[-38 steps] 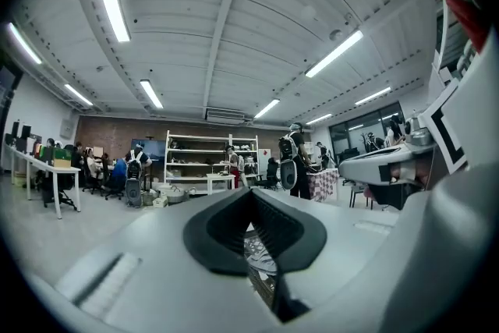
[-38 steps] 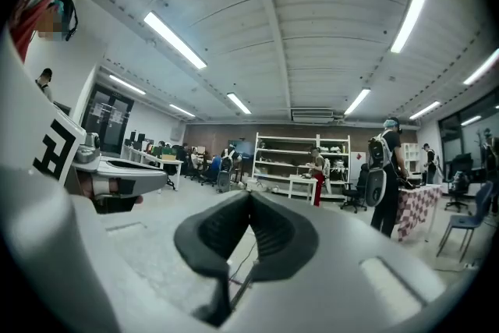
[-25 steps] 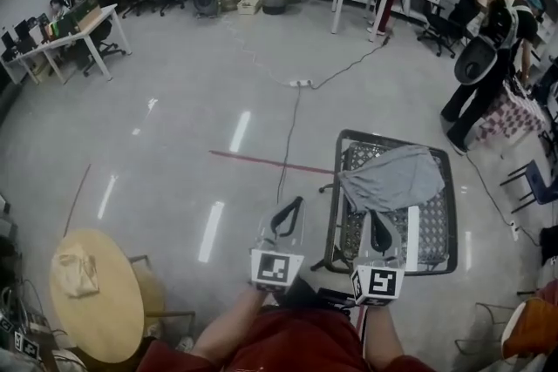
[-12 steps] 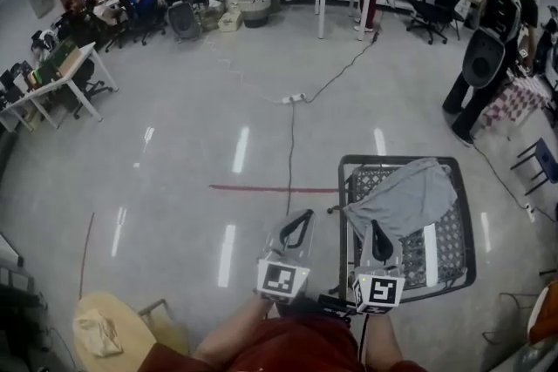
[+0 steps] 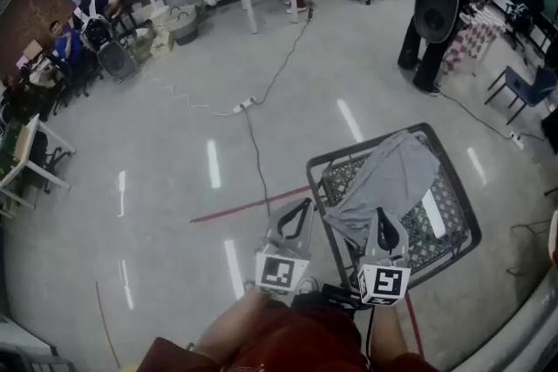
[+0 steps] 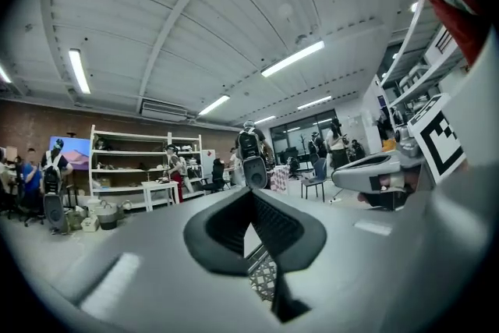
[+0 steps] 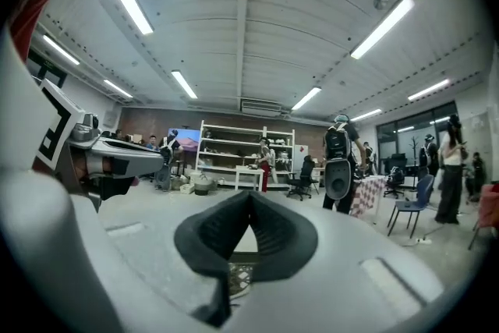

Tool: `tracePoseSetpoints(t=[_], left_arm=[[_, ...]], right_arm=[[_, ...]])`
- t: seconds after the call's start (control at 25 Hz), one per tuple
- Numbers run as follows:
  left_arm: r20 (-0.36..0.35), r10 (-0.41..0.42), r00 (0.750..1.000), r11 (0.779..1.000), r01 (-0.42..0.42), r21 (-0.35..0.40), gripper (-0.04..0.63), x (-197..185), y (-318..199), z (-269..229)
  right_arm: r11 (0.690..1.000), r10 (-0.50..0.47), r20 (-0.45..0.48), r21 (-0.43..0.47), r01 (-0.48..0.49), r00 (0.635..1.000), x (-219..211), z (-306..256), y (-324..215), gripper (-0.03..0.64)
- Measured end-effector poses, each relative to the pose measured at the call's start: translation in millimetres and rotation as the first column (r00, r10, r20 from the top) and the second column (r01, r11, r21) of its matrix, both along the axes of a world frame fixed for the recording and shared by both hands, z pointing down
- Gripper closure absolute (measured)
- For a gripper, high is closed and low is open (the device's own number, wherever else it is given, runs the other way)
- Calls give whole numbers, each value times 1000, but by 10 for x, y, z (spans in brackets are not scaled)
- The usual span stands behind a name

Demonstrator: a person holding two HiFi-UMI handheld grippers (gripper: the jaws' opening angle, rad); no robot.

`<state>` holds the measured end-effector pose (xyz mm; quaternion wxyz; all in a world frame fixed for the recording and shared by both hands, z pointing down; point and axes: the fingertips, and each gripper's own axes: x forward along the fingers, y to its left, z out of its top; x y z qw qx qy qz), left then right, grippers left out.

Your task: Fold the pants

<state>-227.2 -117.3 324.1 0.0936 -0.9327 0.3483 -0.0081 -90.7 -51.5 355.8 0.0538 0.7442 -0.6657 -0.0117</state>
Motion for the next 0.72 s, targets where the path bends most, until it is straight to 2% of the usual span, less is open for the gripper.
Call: tracePoseSetpoints(t=[0.16, 0.36, 0.48, 0.64, 0.72], left_arm=[[-1, 140, 990, 990, -140, -18, 591, 333, -61, 64], [-4, 274, 962, 961, -274, -40, 591, 599, -229, 286], [-25, 364, 931, 930, -365, -53, 591, 692, -324, 253], [-35, 484, 875, 875, -484, -18, 591, 821, -467, 183], [-43, 526, 849, 848, -528, -41, 591, 832, -556, 214]], right_arm=[[991, 131, -10, -8, -131, 991, 232, 45, 141, 615], [959, 283, -10, -29, -284, 959, 421, 189, 234, 615], [927, 372, -30, -40, -373, 928, 427, 183, 273, 615], [880, 472, -50, -42, -474, 880, 415, 145, 226, 615], [854, 514, -58, -56, -517, 856, 346, 181, 198, 615]])
